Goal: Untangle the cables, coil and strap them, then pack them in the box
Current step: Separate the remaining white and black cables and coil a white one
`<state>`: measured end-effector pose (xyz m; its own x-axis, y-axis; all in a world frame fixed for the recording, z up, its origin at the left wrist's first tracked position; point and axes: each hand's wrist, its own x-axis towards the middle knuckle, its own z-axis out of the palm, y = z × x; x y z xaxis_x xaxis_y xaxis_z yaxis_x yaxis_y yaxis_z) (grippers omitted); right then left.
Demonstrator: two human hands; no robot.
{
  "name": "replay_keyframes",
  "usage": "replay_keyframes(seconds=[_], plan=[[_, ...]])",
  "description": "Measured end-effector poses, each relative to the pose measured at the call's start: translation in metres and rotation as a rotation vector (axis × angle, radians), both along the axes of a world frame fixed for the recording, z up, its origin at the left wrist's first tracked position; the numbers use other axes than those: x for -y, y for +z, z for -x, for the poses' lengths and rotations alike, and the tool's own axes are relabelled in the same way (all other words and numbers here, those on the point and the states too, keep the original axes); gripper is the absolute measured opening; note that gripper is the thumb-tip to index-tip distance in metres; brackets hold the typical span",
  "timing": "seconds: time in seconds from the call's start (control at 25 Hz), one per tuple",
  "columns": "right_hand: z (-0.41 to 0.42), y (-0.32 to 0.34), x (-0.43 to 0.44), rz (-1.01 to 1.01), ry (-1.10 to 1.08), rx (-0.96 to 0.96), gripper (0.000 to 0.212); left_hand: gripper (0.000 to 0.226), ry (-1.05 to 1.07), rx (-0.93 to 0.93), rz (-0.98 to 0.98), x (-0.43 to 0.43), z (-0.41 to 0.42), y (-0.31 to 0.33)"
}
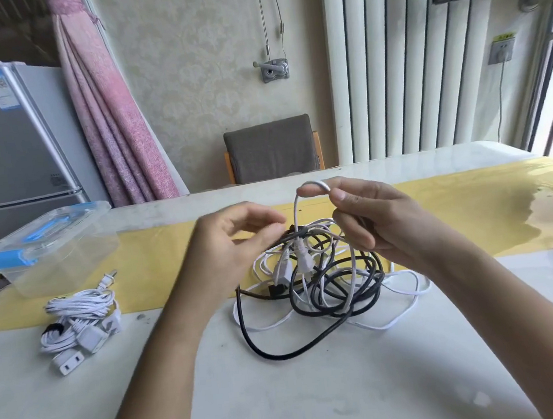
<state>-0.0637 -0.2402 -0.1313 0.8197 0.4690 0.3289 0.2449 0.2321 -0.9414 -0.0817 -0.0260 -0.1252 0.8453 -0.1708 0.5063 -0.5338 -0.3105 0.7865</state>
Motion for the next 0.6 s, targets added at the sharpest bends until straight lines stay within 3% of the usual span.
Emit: replay_keyframes(seconds=[0.08,0.16,0.24,0.36,0.48,0.6], plan=[[0.002,-0.001,-0.003,0.068,0.023,0.025,0.033,0.011,-0.156,-0.239,-0.010,0.015,0.001,-0.010],[0.004,-0.001,-0.005,0.064,0.021,0.032,0.032,0.015,-0.154,-0.436,-0.081,0.020,0.000,-0.015],[0.004,0.001,-0.006,0.024,0.019,0.025,0.033,0.027,-0.092,-0.479,-0.149,0.022,-0.003,-0.020],[0.006,0.000,-0.008,0.028,0.043,0.055,0.033,0.018,0.015,-0.154,-0.176,0.026,-0.009,-0.031],[0.011,0.003,-0.010,0.022,0.033,0.036,0.028,0.026,0.100,0.053,-0.034,0.022,-0.012,-0.030],[0.005,0.003,-0.008,0.087,-0.292,0.094,0.014,0.027,0.234,0.171,0.045,0.006,-0.020,-0.018]])
